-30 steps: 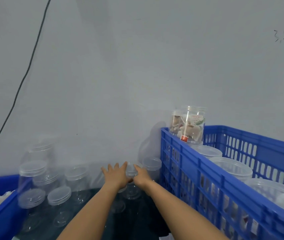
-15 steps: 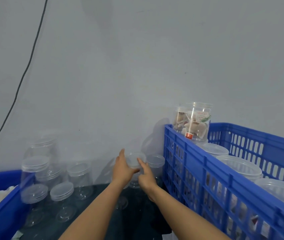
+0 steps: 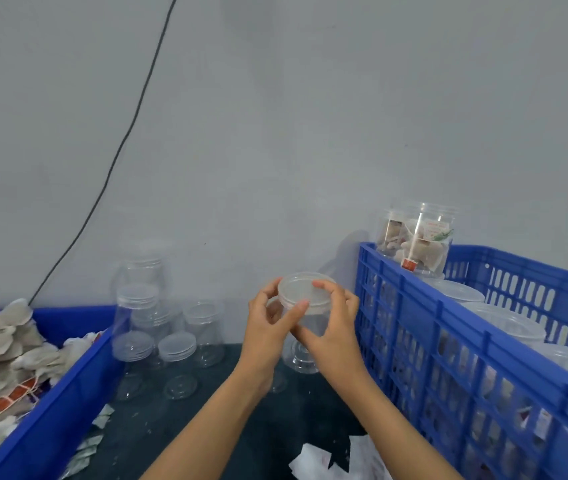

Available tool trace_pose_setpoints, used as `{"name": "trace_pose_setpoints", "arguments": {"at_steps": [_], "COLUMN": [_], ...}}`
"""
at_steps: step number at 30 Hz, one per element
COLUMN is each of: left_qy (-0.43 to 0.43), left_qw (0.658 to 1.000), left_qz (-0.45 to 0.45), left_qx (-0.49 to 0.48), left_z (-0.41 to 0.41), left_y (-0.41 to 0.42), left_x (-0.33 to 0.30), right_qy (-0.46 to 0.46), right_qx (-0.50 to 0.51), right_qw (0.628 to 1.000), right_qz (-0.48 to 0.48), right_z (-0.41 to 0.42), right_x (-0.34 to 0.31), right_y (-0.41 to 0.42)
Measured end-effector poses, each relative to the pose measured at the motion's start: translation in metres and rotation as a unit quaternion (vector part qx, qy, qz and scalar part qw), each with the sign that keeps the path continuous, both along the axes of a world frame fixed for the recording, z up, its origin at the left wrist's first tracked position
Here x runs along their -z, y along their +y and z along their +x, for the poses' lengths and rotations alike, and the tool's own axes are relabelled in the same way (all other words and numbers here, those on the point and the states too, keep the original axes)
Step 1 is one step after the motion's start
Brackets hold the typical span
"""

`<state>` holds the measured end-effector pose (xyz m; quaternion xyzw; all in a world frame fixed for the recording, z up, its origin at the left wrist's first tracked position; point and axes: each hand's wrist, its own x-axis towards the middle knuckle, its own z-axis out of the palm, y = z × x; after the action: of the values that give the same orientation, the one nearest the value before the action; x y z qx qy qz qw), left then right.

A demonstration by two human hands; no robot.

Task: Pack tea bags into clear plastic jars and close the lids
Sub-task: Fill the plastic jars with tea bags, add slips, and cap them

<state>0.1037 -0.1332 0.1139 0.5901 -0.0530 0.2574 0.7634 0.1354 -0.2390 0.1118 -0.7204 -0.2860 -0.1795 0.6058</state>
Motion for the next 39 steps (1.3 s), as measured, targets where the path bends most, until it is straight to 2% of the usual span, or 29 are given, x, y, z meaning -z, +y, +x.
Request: {"name": "trace_pose_setpoints", "arguments": {"at_steps": [2, 4, 8, 10, 12, 15, 20, 24, 29, 39], "left_qy": [-0.019, -0.013, 0.041, 0.074, 0.107, 0.152, 0.151, 0.125, 0.095, 0.079], "left_qw": [1.0, 0.997, 0.968, 0.952, 0.922, 0.845, 0.819, 0.824, 0.836, 0.869], "left_qz": [0.018, 0.082, 0.24, 0.277, 0.322, 0.446, 0.482, 0.487, 0.483, 0.456], "left_qx": [0.016, 0.0, -0.052, -0.108, -0.185, -0.252, -0.273, -0.261, -0.242, -0.175], "left_z": [-0.027, -0.05, -0.088, -0.103, -0.114, -0.125, -0.127, -0.131, -0.129, -0.13], "left_y": [0.002, 0.009, 0.029, 0.037, 0.047, 0.057, 0.062, 0.063, 0.064, 0.076], "left_x": [0.01, 0.028, 0.072, 0.094, 0.111, 0.123, 0.131, 0.128, 0.126, 0.121], "right_qy": [0.014, 0.055, 0.148, 0.173, 0.194, 0.22, 0.238, 0.271, 0.298, 0.245], "right_qx": [-0.001, -0.023, -0.099, -0.125, -0.12, -0.102, -0.071, -0.084, -0.105, -0.102], "right_qw": [0.999, 0.996, 0.982, 0.975, 0.971, 0.967, 0.961, 0.937, 0.92, 0.947], "right_qz": [0.04, 0.07, 0.07, 0.061, 0.068, 0.076, 0.126, 0.202, 0.233, 0.183], "right_z": [-0.021, -0.041, -0.072, -0.084, -0.091, -0.098, -0.096, -0.093, -0.093, -0.102], "right_x": [0.001, 0.008, 0.039, 0.057, 0.072, 0.089, 0.103, 0.11, 0.119, 0.116], "right_y": [0.002, 0.006, 0.019, 0.029, 0.039, 0.054, 0.066, 0.061, 0.052, 0.049]}}
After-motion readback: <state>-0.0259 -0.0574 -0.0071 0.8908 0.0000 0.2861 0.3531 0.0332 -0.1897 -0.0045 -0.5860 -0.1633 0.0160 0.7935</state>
